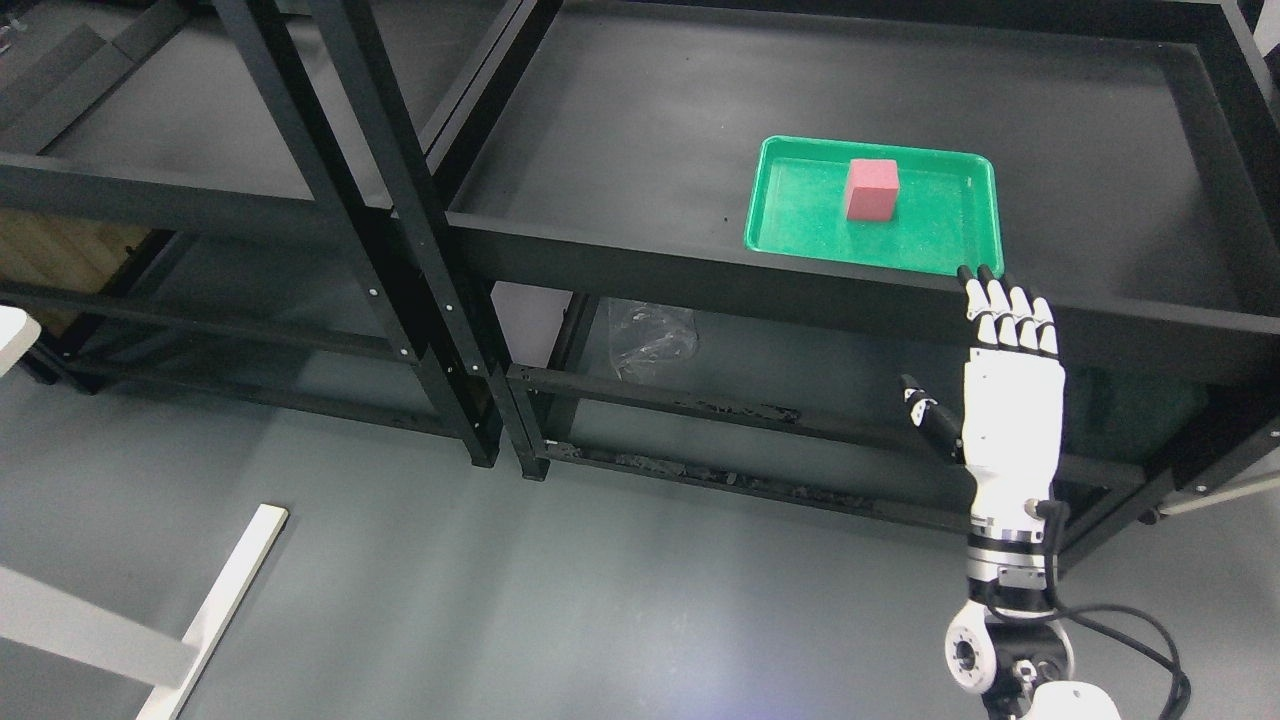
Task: Pick pink block from left shelf to tray
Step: 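Lower the right hand onto the pink cube in the green tray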
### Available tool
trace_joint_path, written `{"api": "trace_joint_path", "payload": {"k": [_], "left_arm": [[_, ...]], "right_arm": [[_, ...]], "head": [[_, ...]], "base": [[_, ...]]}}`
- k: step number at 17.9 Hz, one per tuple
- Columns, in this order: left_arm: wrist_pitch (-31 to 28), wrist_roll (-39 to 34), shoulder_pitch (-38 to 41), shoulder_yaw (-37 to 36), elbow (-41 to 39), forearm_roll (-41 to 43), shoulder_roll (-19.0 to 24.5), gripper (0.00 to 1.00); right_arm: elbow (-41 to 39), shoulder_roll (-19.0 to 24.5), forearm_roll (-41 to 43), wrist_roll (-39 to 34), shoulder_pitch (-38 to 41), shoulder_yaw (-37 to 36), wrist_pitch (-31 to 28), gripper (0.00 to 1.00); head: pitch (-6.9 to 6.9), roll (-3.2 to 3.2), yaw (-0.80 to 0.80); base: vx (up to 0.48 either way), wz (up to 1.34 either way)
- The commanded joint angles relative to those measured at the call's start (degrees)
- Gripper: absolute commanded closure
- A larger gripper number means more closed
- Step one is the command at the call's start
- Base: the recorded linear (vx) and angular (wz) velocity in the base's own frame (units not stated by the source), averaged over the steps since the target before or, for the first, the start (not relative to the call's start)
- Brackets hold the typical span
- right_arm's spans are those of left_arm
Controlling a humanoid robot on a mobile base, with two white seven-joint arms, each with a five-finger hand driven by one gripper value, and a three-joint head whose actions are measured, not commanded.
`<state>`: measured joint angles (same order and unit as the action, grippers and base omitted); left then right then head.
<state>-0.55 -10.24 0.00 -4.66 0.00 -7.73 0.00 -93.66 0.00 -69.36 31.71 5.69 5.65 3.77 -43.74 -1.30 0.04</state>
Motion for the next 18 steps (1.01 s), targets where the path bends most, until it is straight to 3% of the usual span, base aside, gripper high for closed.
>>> {"api": "trace_joint_path", "payload": {"k": [1, 6, 18], "left_arm": [[0.0, 0.0, -1.7, 0.0, -1.0, 0.0, 1.0, 0.0], [0.0, 0.0, -1.7, 0.0, -1.0, 0.0, 1.0, 0.0], [0.0, 0.0, -1.8, 0.0, -1.0, 0.0, 1.0, 0.0]], "right_arm": [[0.0, -1.0, -0.2, -6.6, -0.9, 0.7, 0.1, 0.04], [0.1, -1.0, 1.9, -15.5, -1.6, 0.2, -0.3, 0.04], [0.6, -1.0, 4.1, -26.1, -3.6, -0.7, -0.3, 0.04]], "head": [[0.0, 0.0, 0.0], [0.0, 0.0, 0.0], [0.0, 0.0, 0.0]], "base": [[0.284, -0.06], [0.279, -0.09], [0.255, -0.12]]}}
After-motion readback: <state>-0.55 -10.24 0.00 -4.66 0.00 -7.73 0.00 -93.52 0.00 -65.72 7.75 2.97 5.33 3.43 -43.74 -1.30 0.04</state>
